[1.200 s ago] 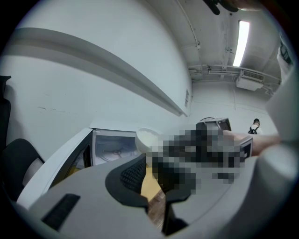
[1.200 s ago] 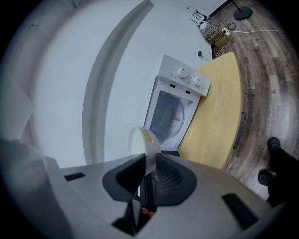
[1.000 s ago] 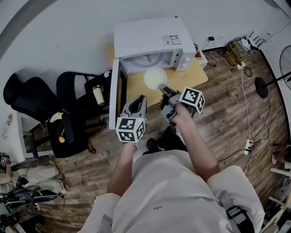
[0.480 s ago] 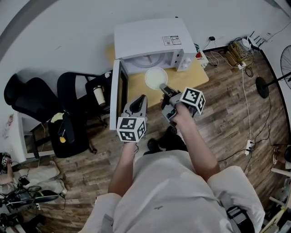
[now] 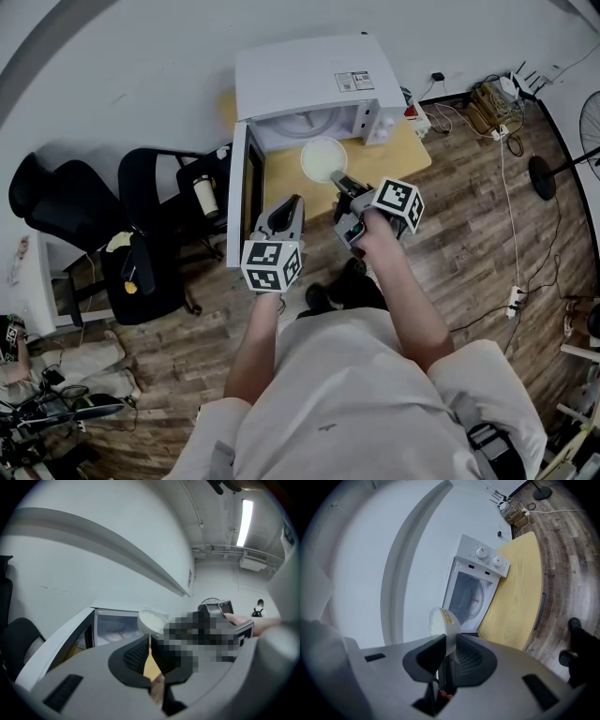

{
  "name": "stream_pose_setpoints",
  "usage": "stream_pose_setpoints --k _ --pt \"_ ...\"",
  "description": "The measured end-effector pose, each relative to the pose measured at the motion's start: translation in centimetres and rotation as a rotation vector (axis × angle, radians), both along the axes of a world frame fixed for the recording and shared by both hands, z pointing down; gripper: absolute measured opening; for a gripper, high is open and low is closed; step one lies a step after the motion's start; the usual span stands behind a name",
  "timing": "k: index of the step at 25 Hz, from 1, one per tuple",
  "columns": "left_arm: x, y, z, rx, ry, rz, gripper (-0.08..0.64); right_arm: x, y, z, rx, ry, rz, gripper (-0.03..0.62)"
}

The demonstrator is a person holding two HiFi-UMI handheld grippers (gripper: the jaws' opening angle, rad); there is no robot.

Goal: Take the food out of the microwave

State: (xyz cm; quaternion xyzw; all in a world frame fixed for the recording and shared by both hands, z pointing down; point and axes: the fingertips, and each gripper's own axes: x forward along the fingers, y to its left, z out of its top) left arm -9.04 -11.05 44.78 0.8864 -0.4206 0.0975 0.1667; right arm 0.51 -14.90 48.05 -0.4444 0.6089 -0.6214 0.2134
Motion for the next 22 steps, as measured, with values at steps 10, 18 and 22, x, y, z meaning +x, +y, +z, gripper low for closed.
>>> stream_pose_setpoints --k 10,18,22 --pt "0.4 -0.26 -0.02 0.0 -0.002 0.007 0.018 0.25 -0.21 -0.02 -0.002 0.0 0.006 0.061" --pt "0.64 -0.4 0.25 0.0 -0.005 0.01 0.018 0.38 -0.32 0.27 -0.005 0.0 0.001 0.061" --pt "0.74 -0.44 0.32 0.003 -0.007 0.012 0.018 0.38 -0.34 0.35 -0.001 0.003 -0.003 0.061"
